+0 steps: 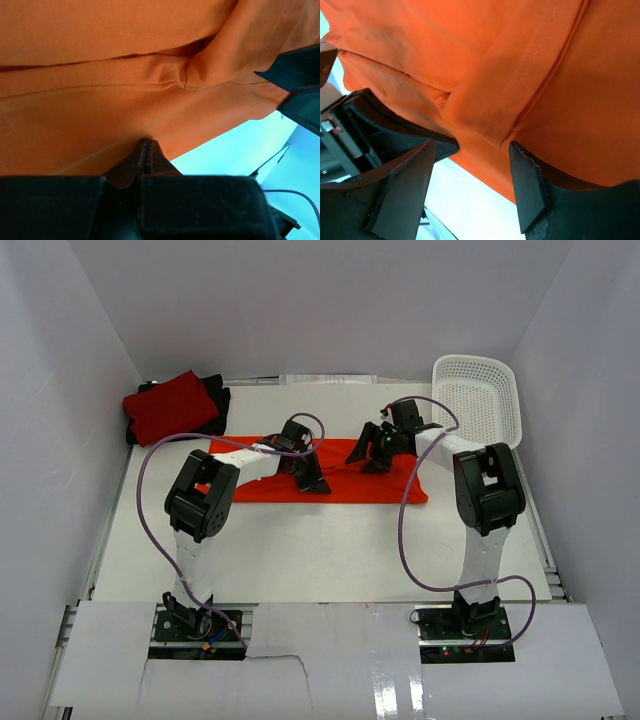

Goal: Fold and stack the t-shirts
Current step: Fold the other side of the tshirt into a rectangle

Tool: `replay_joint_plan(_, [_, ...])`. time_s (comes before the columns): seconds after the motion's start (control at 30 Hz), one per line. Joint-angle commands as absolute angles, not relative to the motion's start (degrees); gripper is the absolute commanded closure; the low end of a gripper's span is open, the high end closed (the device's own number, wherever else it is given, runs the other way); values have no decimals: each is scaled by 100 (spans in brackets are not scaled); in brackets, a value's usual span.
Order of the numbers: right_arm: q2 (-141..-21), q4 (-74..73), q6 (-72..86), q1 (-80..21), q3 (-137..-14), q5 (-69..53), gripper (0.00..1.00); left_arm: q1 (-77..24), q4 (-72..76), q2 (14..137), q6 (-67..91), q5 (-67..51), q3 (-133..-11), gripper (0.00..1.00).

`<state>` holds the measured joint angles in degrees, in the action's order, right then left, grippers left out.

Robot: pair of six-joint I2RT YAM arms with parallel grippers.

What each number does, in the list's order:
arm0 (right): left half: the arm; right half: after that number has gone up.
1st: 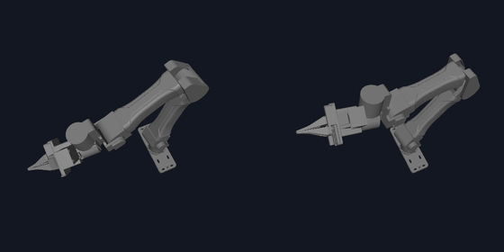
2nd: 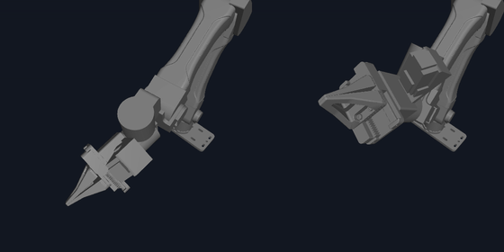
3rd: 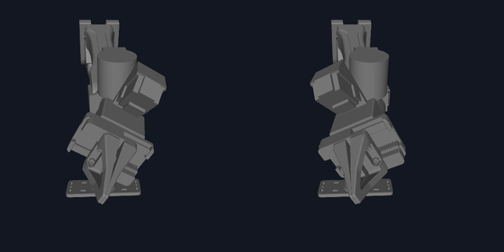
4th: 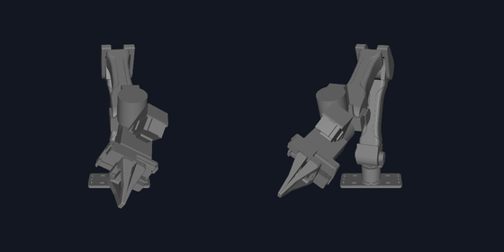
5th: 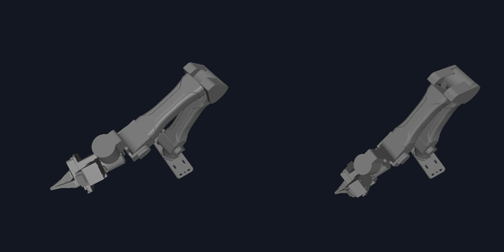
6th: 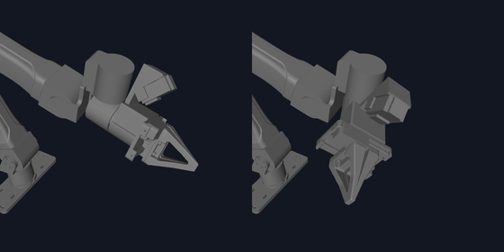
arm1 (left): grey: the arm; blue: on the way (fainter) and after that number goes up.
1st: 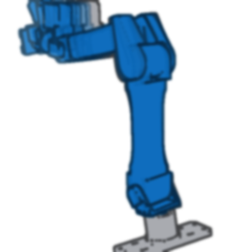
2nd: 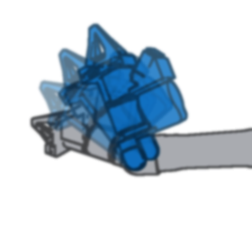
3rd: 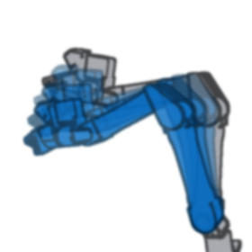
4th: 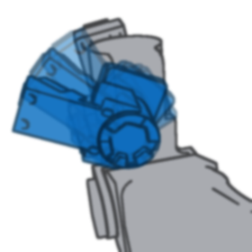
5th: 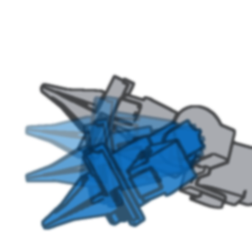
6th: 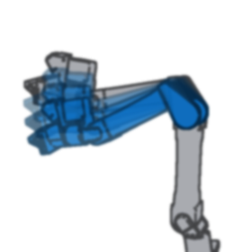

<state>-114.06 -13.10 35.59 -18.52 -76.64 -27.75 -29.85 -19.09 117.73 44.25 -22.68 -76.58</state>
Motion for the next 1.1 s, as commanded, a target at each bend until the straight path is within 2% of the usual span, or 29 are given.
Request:
replay_joint_plan(0.0, [-11566, -1186, 3507, -1890, -8024, -2760, 33, -3015, -2021, 11847, 4438, -2180, -7778, 92])
replay_joint_plan(0.1, [-11707, -1195, 3498, -1890, -8130, -2760, 33, -3015, -2039, 11839, 4438, -2197, -7726, 99])
replay_joint_plan(0.27, [-11918, -985, 3630, -1890, -8261, -2874, 40, -3015, -2039, 11795, 4438, -2215, -7620, 99])
replay_joint_plan(0.37, [-12023, -984, 3691, -1890, -8481, -2953, 56, -3015, -2048, 11769, 4430, -2206, -7594, 99])
replay_joint_plan(0.4, [-12041, -984, 3718, -1898, -8534, -2979, 66, -3015, -2048, 11751, 4430, -2197, -7576, 99])
replay_joint_plan(0.43, [-12067, -976, 3753, -1898, -8665, -2997, 71, -3015, -2057, 11751, 4421, -2180, -7576, 99])
replay_joint_plan(0.5, [-12111, -1019, 3797, -1898, -8832, -3041, 79, -3015, -2065, 11751, 4412, -2180, -7585, 99])
replay_joint_plan(0.6, [-12225, -1028, 3867, -1916, -9236, -3111, 80, -3015, -2092, 11742, 4421, -2171, -7602, 99])
replay_joint_plan(0.67, [-12401, -1028, 3893, -1925, -9621, -3146, 75, -3015, -2092, 11760, 4421, -2171, -7603, 99])
replay_joint_plan(0.7, [-12480, -985, 3902, -1925, -9755, -3190, 66, -3023, -2100, 11760, 4412, -2171, -7603, 99])
replay_joint_plan(0.87, [-13165, 296, 4209, -1916, -10011, -3829, 50, -3023, -2144, 11725, 4386, -2144, -7594, 99])
replay_joint_plan(0.9, [-13366, 482, 4367, -1916, -10072, -3919, 40, -3015, -2162, 11716, 4377, -2127, -7594, 99])
replay_joint_plan(0.97, [-13491, 878, 4438, -1925, -10099, -4104, 29, -3023, -2180, 11681, 4368, -2109, -7576, 99])
replay_joint_plan(1.0, [-13491, 914, 4421, -1925, -10064, -4078, 26, -3015, -2188, 11672, 4368, -2092, -7576, 99])
replay_joint_plan(1.07, [-13378, 932, 4307, -1916, -9932, -4000, 26, -3023, -2197, 11663, 4359, -2083, -7567, 99])
